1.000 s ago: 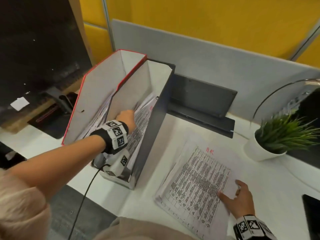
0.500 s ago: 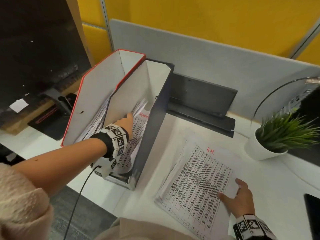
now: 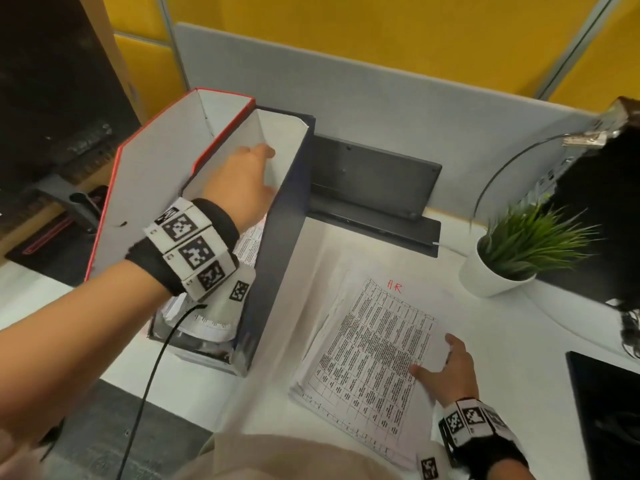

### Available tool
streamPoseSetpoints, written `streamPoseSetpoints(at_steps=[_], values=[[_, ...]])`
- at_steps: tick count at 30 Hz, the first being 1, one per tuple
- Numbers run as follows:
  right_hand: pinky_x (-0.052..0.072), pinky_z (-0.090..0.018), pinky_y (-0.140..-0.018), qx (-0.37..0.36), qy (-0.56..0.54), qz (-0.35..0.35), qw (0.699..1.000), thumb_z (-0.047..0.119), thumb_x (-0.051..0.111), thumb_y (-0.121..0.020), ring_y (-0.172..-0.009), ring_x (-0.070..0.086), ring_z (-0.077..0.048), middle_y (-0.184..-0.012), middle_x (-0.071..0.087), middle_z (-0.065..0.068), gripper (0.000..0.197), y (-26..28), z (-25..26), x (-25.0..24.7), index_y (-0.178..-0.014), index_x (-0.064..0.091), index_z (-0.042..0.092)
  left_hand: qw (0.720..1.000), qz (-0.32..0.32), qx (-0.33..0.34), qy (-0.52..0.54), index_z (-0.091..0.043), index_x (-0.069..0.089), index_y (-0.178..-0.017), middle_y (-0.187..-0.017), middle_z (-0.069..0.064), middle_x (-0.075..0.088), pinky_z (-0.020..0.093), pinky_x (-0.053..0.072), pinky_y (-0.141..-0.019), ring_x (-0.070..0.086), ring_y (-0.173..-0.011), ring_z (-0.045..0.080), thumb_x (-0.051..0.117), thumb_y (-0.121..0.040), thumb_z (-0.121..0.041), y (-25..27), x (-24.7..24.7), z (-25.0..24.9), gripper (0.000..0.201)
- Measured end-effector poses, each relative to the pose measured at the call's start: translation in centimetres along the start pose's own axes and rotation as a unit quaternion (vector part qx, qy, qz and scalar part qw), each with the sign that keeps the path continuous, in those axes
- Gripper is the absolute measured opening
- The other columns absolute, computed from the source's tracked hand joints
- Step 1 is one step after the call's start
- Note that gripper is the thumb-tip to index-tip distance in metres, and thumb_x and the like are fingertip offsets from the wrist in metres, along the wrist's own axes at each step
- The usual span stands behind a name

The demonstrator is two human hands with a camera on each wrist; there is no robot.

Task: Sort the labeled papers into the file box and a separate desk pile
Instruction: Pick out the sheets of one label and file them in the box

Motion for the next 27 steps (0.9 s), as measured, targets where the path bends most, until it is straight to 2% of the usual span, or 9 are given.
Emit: streamPoseSetpoints(at_steps=[3, 6, 9, 12, 14, 16, 20, 24, 27], values=[[0.031, -0.041, -0.111, 0.005, -0.005, 0.006, 1.0, 0.017, 0.084, -0.065, -0.133, 0.035, -0.03, -0.146, 0.03, -0.015, 0.103, 0.0, 0.0, 0.0, -0.146, 0.02, 0.011, 0.992, -0.059, 0.074, 0.078, -0.017, 0.051, -0.123, -0.11, 0.007, 0.057, 0.028, 0.044, -0.077, 0.056, -0.093, 0.02, 0.06, -0.087, -0.014, 1.2, -0.6, -4.3, 0.037], [0.026, -0.034, -0.111, 0.003, 0.02, 0.007, 1.0, 0.022, 0.084, -0.066, -0.137, 0.029, -0.027, -0.149, 0.029, -0.014, 0.105, -0.1, 0.2, -0.1, -0.147, 0.018, 0.008, 0.982, -0.031, 0.128, 0.134, -0.017, 0.06, -0.113, -0.093, 0.003, 0.061, 0.032, 0.05, -0.076, 0.057, -0.082, 0.017, 0.062, -0.085, -0.015, 2.8, 1.7, -7.8, 0.028], [0.026, -0.031, -0.11, 0.002, 0.037, 0.011, 0.999, 0.025, 0.083, -0.067, -0.137, 0.029, -0.025, -0.148, 0.029, -0.014, 0.104, -0.1, 0.4, -0.1, -0.147, 0.019, 0.008, 0.987, 0.073, 0.096, 0.102, -0.019, 0.064, -0.107, -0.092, -0.001, 0.065, 0.035, 0.05, -0.082, 0.061, -0.089, 0.02, 0.059, -0.087, -0.021, 3.7, 7.1, -8.4, 0.021], [0.026, -0.03, -0.11, -0.001, 0.046, 0.023, 0.999, 0.028, 0.082, -0.067, -0.136, 0.03, -0.025, -0.148, 0.029, -0.012, 0.103, 0.1, 0.3, -0.1, -0.147, 0.019, 0.01, 0.974, 0.224, 0.034, 0.002, -0.006, 0.064, -0.106, -0.108, 0.01, 0.065, 0.034, 0.048, -0.087, 0.06, -0.1, 0.027, 0.051, -0.092, -0.018, 4.5, 14.0, -7.0, 0.022], [0.028, -0.031, -0.109, -0.005, 0.056, 0.032, 0.998, 0.028, 0.082, -0.067, -0.133, 0.033, -0.026, -0.144, 0.031, -0.012, 0.102, 0.2, 0.3, -0.1, -0.147, 0.02, 0.012, 0.953, 0.3, -0.011, -0.047, 0.001, 0.062, -0.104, -0.111, 0.016, 0.063, 0.034, 0.048, -0.084, 0.06, -0.101, 0.031, 0.049, -0.094, -0.018, 5.4, 17.7, -5.7, 0.025], [0.032, -0.033, -0.108, -0.012, 0.075, 0.041, 0.996, 0.03, 0.082, -0.068, -0.131, 0.035, -0.026, -0.139, 0.033, -0.012, 0.099, 0.3, 0.4, -0.1, -0.146, 0.023, 0.014, 0.938, 0.339, -0.053, -0.05, 0.003, 0.059, -0.102, -0.108, 0.017, 0.064, 0.032, 0.047, -0.075, 0.061, -0.098, 0.031, 0.053, -0.092, -0.027, 6.3, 20.3, -4.6, 0.031], [0.031, -0.033, -0.11, -0.028, 0.107, 0.052, 0.993, 0.034, 0.081, -0.068, -0.13, 0.033, -0.026, -0.136, 0.033, -0.01, 0.095, 0.6, 0.5, -0.1, -0.145, 0.028, 0.018, 0.945, 0.299, -0.13, 0.027, 0.002, 0.061, -0.093, -0.095, 0.016, 0.067, 0.027, 0.043, -0.058, 0.064, -0.081, 0.027, 0.071, -0.078, -0.04, 6.4, 22.0, -2.7, 0.045], [0.031, -0.038, -0.11, -0.04, 0.139, 0.024, 0.989, 0.039, 0.082, -0.065, -0.127, 0.027, -0.025, -0.135, 0.027, -0.008, 0.094, 0.8, 0.7, -0.3, -0.143, 0.032, 0.023, 0.952, 0.24, -0.151, 0.115, -0.005, 0.061, -0.071, -0.08, 0.011, 0.065, 0.031, 0.053, -0.07, 0.063, -0.075, 0.026, 0.074, -0.077, -0.025, 6.0, 22.1, -2.1, 0.024], [0.029, -0.032, -0.112, -0.05, 0.095, 0.028, 0.994, 0.027, 0.084, -0.065, -0.127, 0.03, -0.023, -0.132, 0.027, -0.007, 0.094, 0.6, 1.1, 0.1, -0.143, 0.032, 0.018, 0.957, 0.24, -0.126, 0.106, -0.012, 0.048, -0.057, -0.062, 0.004, 0.051, 0.028, 0.046, -0.062, 0.052, -0.059, 0.019, 0.068, -0.083, -0.019, 6.1, 22.2, -2.3, 0.033]])
Point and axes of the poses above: each hand's wrist, its own y-axis away from the middle knuckle, its own x-axis out of the palm, z = x × y, the point moved 5 cm from there along -y, towards the middle knuckle
